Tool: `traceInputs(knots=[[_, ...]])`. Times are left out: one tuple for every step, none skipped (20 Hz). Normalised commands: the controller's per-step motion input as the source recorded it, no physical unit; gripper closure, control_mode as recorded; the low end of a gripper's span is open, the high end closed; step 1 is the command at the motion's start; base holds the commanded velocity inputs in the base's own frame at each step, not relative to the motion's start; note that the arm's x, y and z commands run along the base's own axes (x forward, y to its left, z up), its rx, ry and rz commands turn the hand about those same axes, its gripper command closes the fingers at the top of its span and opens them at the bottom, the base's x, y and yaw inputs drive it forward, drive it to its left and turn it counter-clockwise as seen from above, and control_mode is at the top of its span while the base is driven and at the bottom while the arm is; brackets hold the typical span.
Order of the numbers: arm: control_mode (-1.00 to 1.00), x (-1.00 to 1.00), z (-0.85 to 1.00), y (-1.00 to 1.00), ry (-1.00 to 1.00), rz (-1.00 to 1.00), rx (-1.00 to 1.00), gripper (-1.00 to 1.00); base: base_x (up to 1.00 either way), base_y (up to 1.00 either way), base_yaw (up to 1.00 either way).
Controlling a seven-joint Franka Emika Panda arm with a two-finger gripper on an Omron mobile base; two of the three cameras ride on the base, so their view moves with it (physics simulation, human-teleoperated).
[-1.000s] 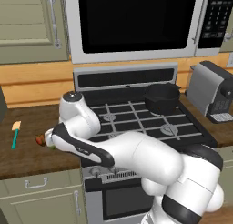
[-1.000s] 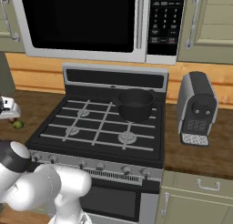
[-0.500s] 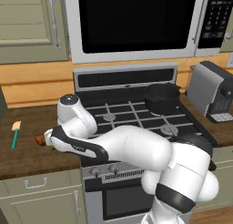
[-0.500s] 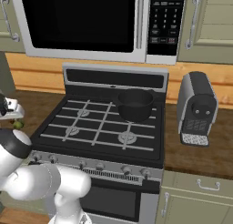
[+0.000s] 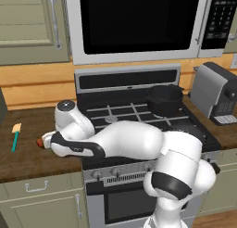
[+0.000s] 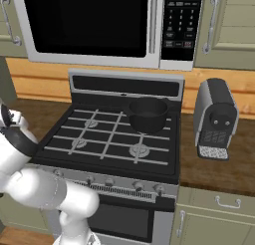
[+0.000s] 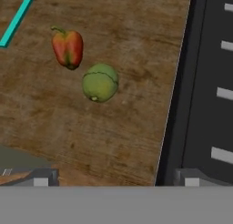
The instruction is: Put the bell pepper and lime in the pot. Retrieve the spatula and lightly stir the vegetables in the pot.
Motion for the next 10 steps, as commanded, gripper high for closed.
traceInputs(knots=[[-1.00, 0.19, 0.00, 0.05, 0.05, -0.05, 0.00, -1.00, 0.00, 0.00, 0.00], [-1.00, 0.21, 0.00, 0.04, 0.05, -0.05, 0.00, -1.00, 0.00, 0.00, 0.00], [-1.00, 0.23, -0.02, 0.08, 0.04, -0.05, 0.00, -1.00, 0.00, 0.00, 0.00], [-1.00, 0.24, -0.04, 0.07, 0.02, -0.05, 0.00, -1.00, 0.00, 0.00, 0.00], [-1.00, 0.29, -0.07, 0.15, 0.01, -0.05, 0.00, -1.00, 0.00, 0.00, 0.00], [-1.00, 0.25, -0.05, 0.20, 0.00, -0.05, 0.00, -1.00, 0.00, 0.00, 0.00], [-1.00, 0.21, -0.04, 0.19, 0.00, -0.05, 0.00, -1.00, 0.00, 0.00, 0.00], [-1.00, 0.21, -0.06, 0.19, 0.00, -0.05, 0.00, -1.00, 0.00, 0.00, 0.00], [-1.00, 0.20, -0.09, 0.20, 0.00, -0.05, 0.00, -1.00, 0.00, 0.00, 0.00], [-1.00, 0.17, -0.11, 0.19, 0.00, -0.05, 0.00, -1.00, 0.00, 0.00, 0.00]])
